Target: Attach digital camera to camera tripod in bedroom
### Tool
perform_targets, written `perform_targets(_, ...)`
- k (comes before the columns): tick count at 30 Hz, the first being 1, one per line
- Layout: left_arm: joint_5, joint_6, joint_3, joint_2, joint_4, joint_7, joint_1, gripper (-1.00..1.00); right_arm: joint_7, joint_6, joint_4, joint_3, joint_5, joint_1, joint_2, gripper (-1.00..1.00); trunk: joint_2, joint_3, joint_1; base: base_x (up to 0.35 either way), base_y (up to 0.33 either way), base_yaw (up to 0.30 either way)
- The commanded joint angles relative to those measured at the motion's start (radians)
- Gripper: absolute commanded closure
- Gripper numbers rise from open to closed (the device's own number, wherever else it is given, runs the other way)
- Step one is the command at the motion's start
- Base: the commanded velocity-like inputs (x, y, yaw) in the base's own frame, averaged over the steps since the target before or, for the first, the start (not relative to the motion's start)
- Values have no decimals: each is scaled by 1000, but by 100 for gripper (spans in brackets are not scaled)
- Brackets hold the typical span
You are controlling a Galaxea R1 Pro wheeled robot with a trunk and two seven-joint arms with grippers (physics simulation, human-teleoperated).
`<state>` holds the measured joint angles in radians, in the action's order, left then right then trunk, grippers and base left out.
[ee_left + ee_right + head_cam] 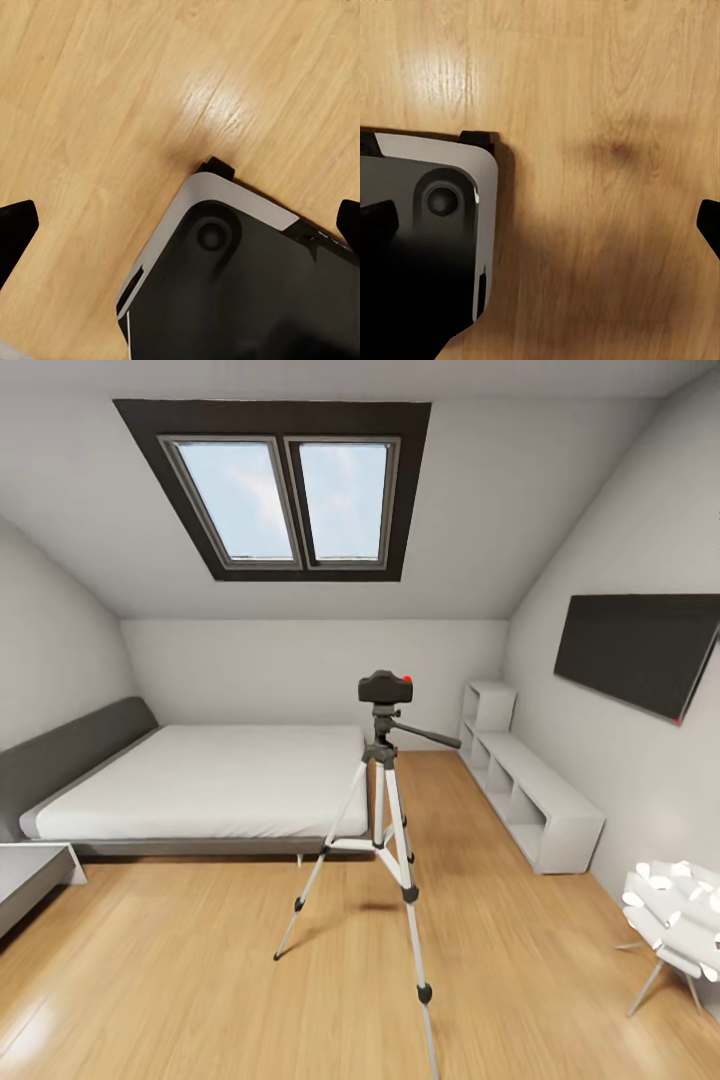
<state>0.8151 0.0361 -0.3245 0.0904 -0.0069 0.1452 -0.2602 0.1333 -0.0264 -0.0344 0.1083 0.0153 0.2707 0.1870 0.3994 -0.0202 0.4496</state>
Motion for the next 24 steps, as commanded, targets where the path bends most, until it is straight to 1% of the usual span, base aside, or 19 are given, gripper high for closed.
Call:
perform_targets(1, 6, 4, -8, 0, -1, 4, 0, -100, 1, -1, -2, 7, 2, 1, 0, -100, 1, -1, 0, 0, 0, 0)
perform_targets(24, 7, 4, -8, 0, -1, 4, -1, -100, -9, 9, -1, 7, -1, 1, -1, -100, 1, -38, 0, 0, 0, 0)
